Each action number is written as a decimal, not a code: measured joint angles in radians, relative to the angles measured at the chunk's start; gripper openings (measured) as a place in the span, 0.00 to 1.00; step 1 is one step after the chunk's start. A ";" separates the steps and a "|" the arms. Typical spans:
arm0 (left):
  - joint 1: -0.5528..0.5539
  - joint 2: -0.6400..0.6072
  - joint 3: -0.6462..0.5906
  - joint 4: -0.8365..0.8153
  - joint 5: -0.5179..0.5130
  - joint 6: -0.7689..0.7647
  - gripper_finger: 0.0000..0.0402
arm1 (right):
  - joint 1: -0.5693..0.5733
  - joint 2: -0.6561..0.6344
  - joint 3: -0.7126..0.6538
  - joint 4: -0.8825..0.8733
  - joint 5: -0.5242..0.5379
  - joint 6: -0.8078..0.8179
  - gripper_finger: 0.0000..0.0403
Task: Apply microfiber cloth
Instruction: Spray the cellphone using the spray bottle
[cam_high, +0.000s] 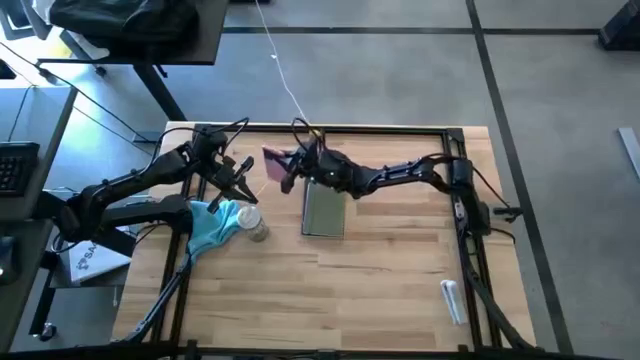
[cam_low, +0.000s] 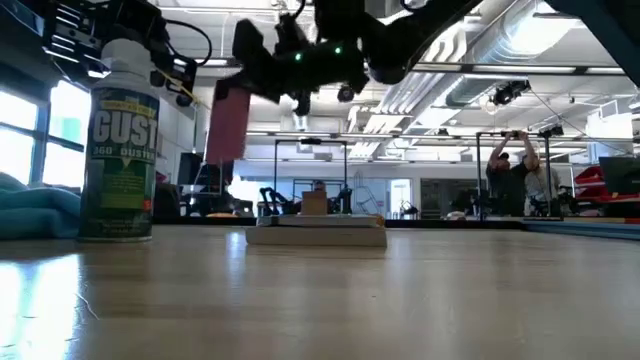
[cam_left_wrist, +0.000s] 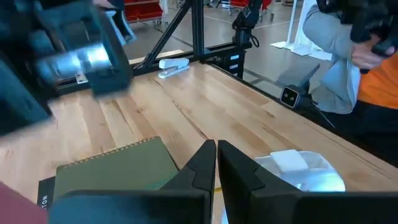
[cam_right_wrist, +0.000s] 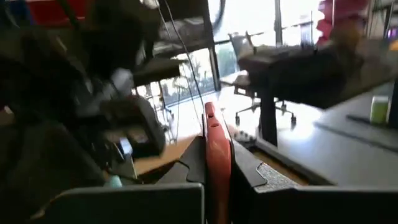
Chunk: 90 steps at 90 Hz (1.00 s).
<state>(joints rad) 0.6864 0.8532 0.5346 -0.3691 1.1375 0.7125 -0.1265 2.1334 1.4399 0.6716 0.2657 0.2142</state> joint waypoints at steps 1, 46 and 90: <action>0.000 0.000 0.000 0.000 0.000 0.002 0.00 | 0.002 0.006 0.000 0.004 -0.003 0.006 0.00; 0.000 0.001 0.061 0.032 0.023 -0.132 0.00 | 0.011 -0.028 -0.001 -0.027 -0.095 -0.177 0.00; -0.022 -0.001 0.194 0.234 0.046 -0.520 0.00 | 0.095 -0.168 -0.001 -0.247 0.136 -1.846 0.00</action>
<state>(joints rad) 0.6647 0.8524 0.7284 -0.1348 1.1839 0.1923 -0.0315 1.9659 1.4387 0.4241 0.4021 -1.6321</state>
